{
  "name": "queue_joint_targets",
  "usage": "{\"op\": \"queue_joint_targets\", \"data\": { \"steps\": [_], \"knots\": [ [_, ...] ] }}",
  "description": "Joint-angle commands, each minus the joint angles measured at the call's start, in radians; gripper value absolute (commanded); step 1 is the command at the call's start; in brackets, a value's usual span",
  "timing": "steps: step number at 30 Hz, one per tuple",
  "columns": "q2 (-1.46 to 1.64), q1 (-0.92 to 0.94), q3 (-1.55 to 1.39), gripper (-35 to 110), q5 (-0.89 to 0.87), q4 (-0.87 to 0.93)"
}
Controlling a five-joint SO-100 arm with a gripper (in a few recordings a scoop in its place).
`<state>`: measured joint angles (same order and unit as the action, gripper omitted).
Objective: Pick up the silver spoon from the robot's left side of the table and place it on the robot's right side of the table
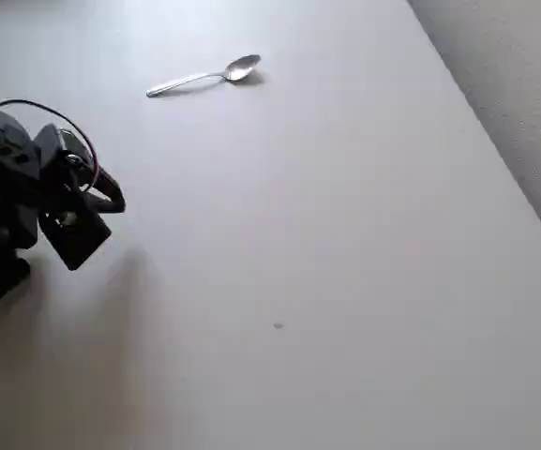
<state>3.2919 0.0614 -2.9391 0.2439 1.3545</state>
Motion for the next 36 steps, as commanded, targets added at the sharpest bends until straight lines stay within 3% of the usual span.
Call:
{"op": "queue_joint_targets", "data": {
  "steps": [1, 32, 36],
  "knots": [
    [0.002, 0.040, -0.012, -2, -0.026, -0.003],
    [0.002, 0.035, -0.012, -2, -0.023, -0.003],
    [0.002, 0.049, -0.003, -2, -0.014, -0.127]
  ]
}}
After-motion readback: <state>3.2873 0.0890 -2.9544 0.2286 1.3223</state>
